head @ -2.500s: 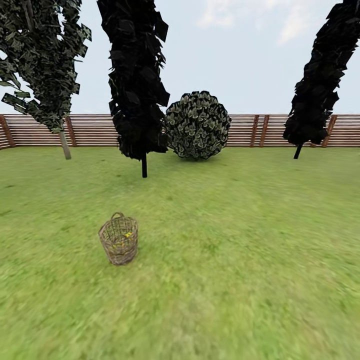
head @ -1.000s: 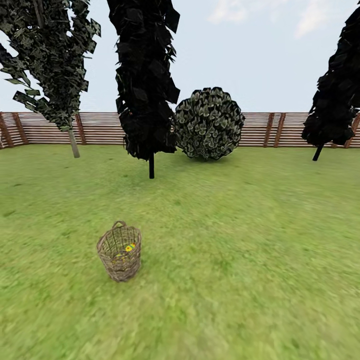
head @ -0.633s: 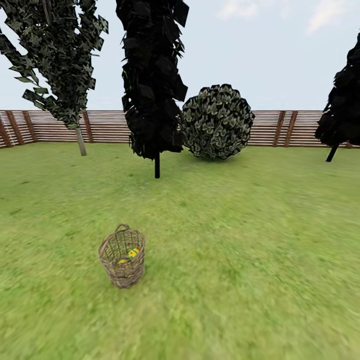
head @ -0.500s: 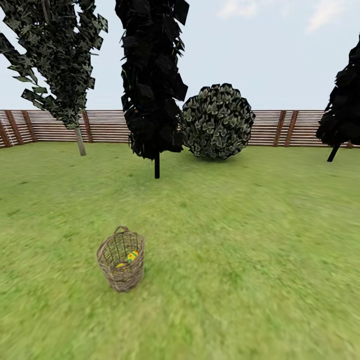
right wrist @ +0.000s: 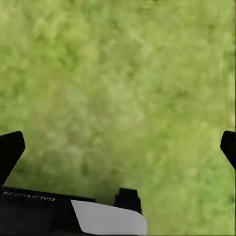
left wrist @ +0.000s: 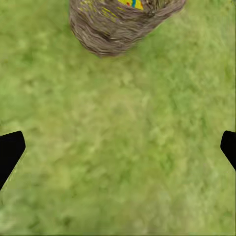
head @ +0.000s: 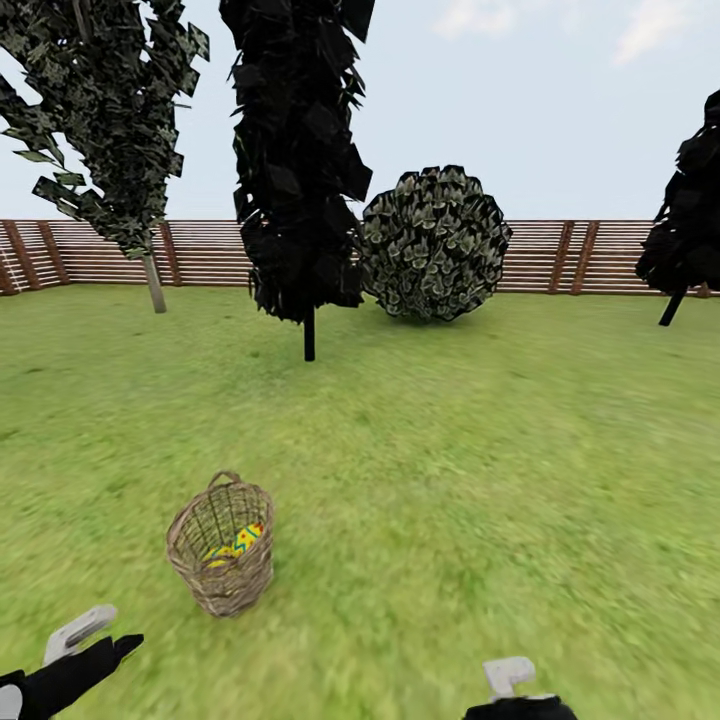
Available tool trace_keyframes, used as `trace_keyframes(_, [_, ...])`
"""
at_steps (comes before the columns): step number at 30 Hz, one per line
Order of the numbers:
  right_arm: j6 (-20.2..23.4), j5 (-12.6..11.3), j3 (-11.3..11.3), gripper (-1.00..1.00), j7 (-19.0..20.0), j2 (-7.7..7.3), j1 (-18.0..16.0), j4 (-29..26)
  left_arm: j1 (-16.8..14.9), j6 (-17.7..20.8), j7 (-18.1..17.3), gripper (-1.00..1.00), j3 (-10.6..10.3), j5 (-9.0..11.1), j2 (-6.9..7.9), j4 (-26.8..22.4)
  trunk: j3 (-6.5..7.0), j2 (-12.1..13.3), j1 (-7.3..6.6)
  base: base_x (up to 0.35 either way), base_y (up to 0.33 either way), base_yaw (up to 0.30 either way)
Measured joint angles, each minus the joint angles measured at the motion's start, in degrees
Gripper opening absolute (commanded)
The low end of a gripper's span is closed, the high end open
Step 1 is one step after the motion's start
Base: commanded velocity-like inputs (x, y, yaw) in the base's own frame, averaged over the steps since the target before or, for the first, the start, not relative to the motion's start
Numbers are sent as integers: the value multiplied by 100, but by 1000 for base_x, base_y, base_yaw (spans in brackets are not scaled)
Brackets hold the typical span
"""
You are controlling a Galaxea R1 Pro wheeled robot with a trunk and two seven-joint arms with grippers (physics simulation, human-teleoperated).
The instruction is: Take the three Easter eggs out of the wicker basket on the lawn in the garden, then place them on the lawn next to a single tree (choose any tree) so that all three eggs are next to the same tree and none are left in the basket.
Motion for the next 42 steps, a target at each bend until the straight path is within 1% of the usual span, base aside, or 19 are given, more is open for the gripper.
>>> trace_keyframes(1, [480,-16,12,100,4,-4,-8,-790,-7,4,1,100,-9,-19,23,5,0,0,0,331,-50,0])
trace_keyframes(3, [798,-7,94,100,7,-19,-10,-1234,-11,5,5,100,-33,-50,-3,-6,-1,0,0,334,-26,-4])
trace_keyframes(5, [1104,157,585,100,20,-101,-13,-1488,-17,-4,12,100,-170,-120,-203,-41,-1,0,0,336,-19,-7])
trace_keyframes(7, [1037,359,1232,100,56,-479,-14,-1338,-18,-11,25,100,-248,-162,-380,-43,-1,0,0,336,-60,-3])
trace_keyframes(9, [798,465,1539,100,5,-681,-17,-1250,-19,-14,31,100,-286,-181,-462,-40,-1,0,0,337,-55,-1])
trace_keyframes(10, [654,572,1214,100,-521,-551,-19,-1158,-19,-17,38,100,-301,-195,-490,-12,-1,0,0,337,-16,0])
trace_keyframes(11, [98,593,526,100,-2275,-70,-21,-1065,-21,-19,63,100,-309,-210,-506,61,-1,0,0,337,-17,0])
trace_keyframes(12, [-400,596,-458,100,-3512,185,-26,-1034,-20,-18,85,100,-307,-214,-505,86,-1,0,0,337,-43,0])
trace_keyframes(13, [-810,570,-823,100,-4140,325,-31,-1009,-20,-17,102,100,-307,-214,-503,95,-1,0,0,337,-67,0])
trace_keyframes(14, [-1005,500,-719,100,-4265,371,-30,-994,-20,-15,110,100,-308,-215,-498,102,-1,0,0,337,-82,0])
trace_keyframes(17, [-429,270,8,100,-2785,132,-28,-800,-21,-10,106,100,-319,-211,-490,96,-1,0,0,337,-91,0])
trace_keyframes(20, [23,274,195,100,-1451,-61,-35,-512,-22,-8,101,100,-521,-214,-494,122,-1,0,0,337,-93,0])
trace_keyframes(23, [-181,342,-467,100,-1849,-108,-157,-181,-21,-14,112,100,-889,-220,-460,295,-1,0,0,337,-93,0])
trace_keyframes(26, [-433,334,-961,100,-2287,-249,-958,1310,-22,-72,163,100,-1041,-240,-439,466,-3,1,0,337,-93,0])
trace_keyframes(30, [-505,370,-1031,100,-1774,-419,-1844,3206,-24,-99,196,100,-1088,-255,-452,681,-7,0,0,337,-93,0])
trace_keyframes(31, [-500,382,-1020,100,-1139,-443,-1979,3171,-24,-129,194,100,-1092,-258,-449,838,-7,0,0,337,-94,0])
trace_keyframes(35, [-535,448,-893,100,-762,-317,-2038,3073,-25,-241,154,100,-1095,-270,-434,807,-8,0,1,259,-55,0])
trace_keyframes(39, [-573,751,-779,100,-957,-38,-2051,3139,-37,-1598,38,100,-1103,-1167,-447,1468,-9,0,1,267,40,0])
trace_keyframes(42, [-590,835,-767,100,-1278,47,-2052,3189,-561,-1062,-55,100,-1114,-1556,-585,2559,-7,0,0,333,-3,0])
